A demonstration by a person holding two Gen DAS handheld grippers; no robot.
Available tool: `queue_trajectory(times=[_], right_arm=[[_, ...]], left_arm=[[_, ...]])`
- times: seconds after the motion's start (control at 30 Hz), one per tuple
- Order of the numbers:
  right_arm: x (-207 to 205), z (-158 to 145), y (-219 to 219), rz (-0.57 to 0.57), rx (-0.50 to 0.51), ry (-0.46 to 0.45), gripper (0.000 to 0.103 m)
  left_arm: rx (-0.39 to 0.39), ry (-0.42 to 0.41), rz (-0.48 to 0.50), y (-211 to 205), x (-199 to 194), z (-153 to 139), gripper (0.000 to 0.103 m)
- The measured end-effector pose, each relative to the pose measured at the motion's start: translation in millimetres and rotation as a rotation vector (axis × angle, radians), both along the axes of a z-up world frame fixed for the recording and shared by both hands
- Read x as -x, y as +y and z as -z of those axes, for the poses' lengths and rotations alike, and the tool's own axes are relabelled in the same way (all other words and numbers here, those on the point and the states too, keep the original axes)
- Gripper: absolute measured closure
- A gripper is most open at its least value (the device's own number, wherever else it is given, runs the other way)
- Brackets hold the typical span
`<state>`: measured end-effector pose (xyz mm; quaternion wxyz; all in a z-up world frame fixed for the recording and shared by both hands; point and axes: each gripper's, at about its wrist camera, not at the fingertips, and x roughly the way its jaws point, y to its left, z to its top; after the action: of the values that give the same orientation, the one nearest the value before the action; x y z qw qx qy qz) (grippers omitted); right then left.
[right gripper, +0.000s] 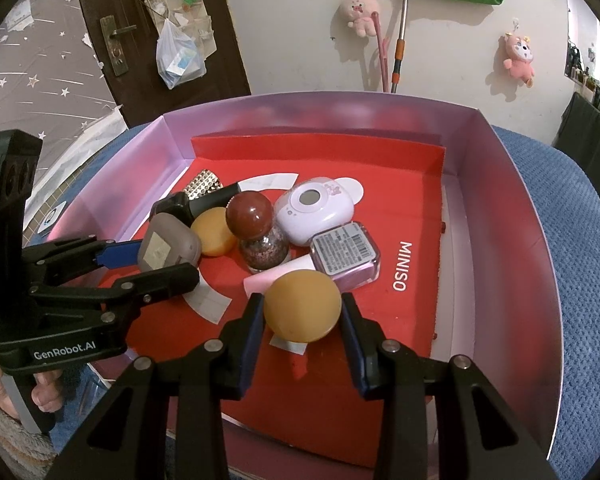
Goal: Organize rigid objects
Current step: 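Open both tools to release the ball and case onto the red paper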
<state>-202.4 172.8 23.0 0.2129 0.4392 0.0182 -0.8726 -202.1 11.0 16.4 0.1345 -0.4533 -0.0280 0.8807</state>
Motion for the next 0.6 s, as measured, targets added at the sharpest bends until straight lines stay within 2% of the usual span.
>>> queue_trajectory(times=[0.37,0.47,0.6], right_arm=[[-0.2,-0.3,0.0,-0.001,-0.002,0.0,0.062],[-0.7,0.0,0.2,-0.001,-0.002,0.005,0.05],[-2.6,0.5,0.9,-0.002,-0.012,0.016,0.049]], left_arm=[[0.039,0.016,-0.009,3.0,-4.0,-0.9,0.052],[0.034,0.019,-0.011,2.9,-6.0,-2.7,0.052],[0.027,0.023,-0.019,0.8,-8.1,-4.7,0.052]])
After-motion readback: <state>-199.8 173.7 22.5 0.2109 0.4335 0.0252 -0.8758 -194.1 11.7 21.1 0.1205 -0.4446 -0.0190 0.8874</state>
